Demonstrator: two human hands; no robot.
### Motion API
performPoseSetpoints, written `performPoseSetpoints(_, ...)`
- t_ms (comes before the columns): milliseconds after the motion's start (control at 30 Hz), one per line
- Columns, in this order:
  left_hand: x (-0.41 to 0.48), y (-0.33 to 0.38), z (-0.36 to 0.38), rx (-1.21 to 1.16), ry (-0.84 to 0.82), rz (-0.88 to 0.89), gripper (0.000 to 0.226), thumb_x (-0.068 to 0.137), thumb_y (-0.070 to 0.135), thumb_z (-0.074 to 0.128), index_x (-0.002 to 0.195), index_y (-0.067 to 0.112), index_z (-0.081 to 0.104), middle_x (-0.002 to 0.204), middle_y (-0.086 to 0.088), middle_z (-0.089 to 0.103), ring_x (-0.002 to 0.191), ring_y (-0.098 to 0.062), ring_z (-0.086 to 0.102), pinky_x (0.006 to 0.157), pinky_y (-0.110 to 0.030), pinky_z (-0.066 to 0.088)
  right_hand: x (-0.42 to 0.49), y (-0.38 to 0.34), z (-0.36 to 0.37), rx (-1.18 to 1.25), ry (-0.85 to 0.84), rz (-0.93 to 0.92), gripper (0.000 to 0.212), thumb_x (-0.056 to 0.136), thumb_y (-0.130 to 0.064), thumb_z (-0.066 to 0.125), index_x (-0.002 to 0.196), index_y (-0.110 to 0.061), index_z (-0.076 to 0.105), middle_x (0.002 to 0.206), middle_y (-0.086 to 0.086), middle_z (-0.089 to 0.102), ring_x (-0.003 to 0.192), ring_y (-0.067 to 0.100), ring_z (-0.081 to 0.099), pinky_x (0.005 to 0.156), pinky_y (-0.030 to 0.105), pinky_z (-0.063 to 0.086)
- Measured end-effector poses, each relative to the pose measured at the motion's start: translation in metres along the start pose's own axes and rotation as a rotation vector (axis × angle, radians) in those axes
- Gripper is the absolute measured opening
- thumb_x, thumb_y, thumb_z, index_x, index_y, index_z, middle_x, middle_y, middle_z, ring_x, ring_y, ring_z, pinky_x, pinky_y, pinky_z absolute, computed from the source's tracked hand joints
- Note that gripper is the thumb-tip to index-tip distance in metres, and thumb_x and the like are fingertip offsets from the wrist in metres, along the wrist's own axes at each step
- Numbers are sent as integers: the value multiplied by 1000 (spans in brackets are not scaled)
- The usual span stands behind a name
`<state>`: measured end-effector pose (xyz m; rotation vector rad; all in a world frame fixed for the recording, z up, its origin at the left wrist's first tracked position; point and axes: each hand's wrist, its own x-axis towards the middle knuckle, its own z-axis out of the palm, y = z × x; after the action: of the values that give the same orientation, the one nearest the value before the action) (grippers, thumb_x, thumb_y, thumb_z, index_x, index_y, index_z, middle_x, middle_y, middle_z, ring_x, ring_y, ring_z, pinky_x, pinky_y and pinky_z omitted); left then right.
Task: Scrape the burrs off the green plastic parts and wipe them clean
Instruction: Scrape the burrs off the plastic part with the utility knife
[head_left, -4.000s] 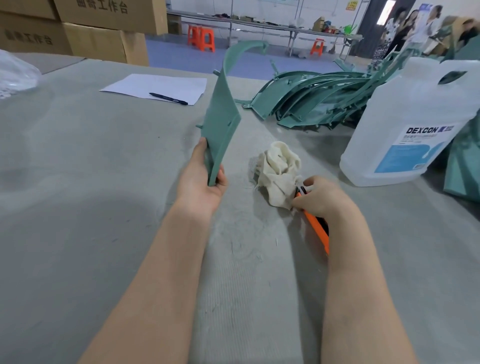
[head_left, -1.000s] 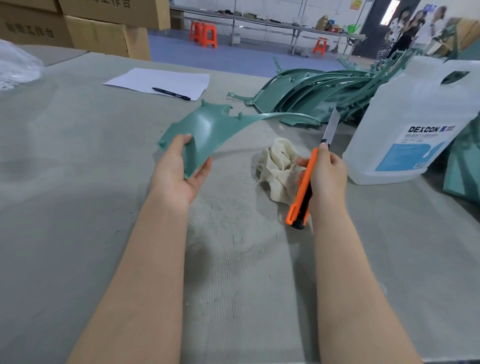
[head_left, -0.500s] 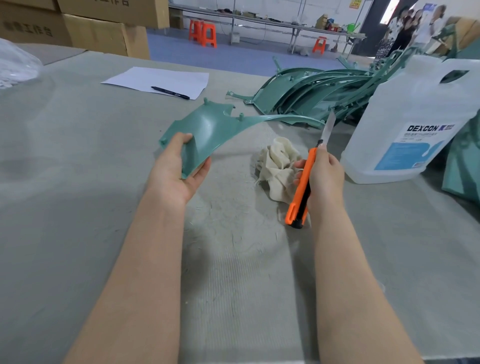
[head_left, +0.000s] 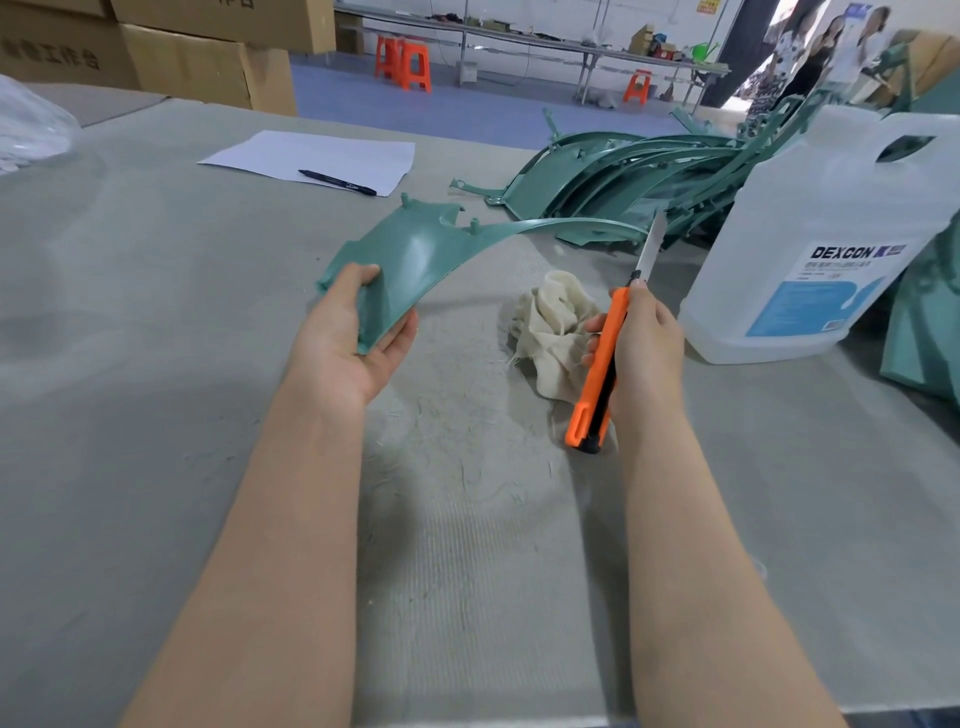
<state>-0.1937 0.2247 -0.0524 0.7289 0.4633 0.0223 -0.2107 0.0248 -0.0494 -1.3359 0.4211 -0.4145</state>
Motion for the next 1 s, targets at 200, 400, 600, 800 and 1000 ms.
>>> performPoseSetpoints(200, -1, -1, 0, -6, -14, 3, 7, 85, 17, 67, 86, 16, 60, 85, -6, 66, 53, -14, 68, 56, -24, 56, 0, -1, 2, 26, -18, -3, 30, 103, -33, 41, 82, -15, 53, 61, 6, 55, 42, 14, 45, 40, 21, 41)
performPoseSetpoints(400, 1, 0, -1, 11, -21, -9, 8, 85, 19, 67, 87, 15, 60, 82, -6, 65, 54, -14, 66, 58, -24, 57, -2, 0, 2, 24, -55, -17, 29, 102, -28, 41, 82, -12, 54, 61, 7, 54, 41, 14, 44, 39, 20, 40)
performPoseSetpoints(600, 4, -3, 0, 86, -9, 10, 10, 84, 17, 68, 88, 15, 59, 91, -7, 64, 74, -17, 66, 54, -24, 56, -4, 0, 6, 6, -123, -34, 29, 101, -29, 44, 94, -5, 60, 60, 6, 55, 42, 14, 44, 43, 23, 39)
performPoseSetpoints(800, 6, -5, -1, 87, 12, 17, 11, 84, 17, 67, 90, 15, 58, 90, -6, 64, 76, -18, 65, 52, -23, 55, -12, 3, 16, -180, -241, -134, 32, 100, -28, 46, 101, 1, 61, 60, 6, 56, 40, 11, 45, 38, 22, 38)
performPoseSetpoints(1000, 6, -8, 0, 62, 4, -17, 8, 86, 17, 65, 91, 14, 58, 85, -6, 65, 72, -16, 66, 52, -23, 56, -21, 6, 26, -254, -326, -180, 22, 99, -31, 48, 91, -16, 62, 66, 9, 58, 50, 19, 49, 40, 24, 41)
